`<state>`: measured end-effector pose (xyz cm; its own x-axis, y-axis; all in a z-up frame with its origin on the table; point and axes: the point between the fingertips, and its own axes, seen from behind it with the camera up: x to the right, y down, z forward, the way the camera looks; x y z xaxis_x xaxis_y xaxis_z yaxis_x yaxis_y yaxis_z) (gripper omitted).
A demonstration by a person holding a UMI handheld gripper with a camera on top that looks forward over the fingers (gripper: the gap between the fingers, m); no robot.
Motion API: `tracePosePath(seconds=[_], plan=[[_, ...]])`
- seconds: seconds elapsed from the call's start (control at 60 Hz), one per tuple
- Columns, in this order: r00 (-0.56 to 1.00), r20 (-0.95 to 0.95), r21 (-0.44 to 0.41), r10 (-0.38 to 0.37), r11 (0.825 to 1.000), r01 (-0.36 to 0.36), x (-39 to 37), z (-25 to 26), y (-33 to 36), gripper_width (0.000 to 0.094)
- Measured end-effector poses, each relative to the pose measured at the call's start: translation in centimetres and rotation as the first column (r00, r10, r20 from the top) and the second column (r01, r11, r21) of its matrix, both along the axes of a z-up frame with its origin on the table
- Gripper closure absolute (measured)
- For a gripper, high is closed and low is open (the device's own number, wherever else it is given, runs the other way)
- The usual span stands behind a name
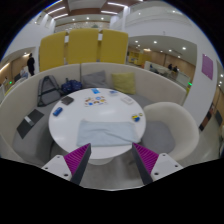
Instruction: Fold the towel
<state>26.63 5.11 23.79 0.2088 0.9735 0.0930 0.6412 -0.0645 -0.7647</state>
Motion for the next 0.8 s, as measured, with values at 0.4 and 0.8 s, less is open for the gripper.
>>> tracePosePath(seconds=[0.4, 0.8], plan=[[0.989, -0.022, -0.078, 0.146, 0.986, -0.147, -11.0, -9.6, -14.9, 0.0065], [0.992, 0.020, -0.014, 0.126, 0.992, -0.126, -23.9, -23.3, -13.9, 0.0125]])
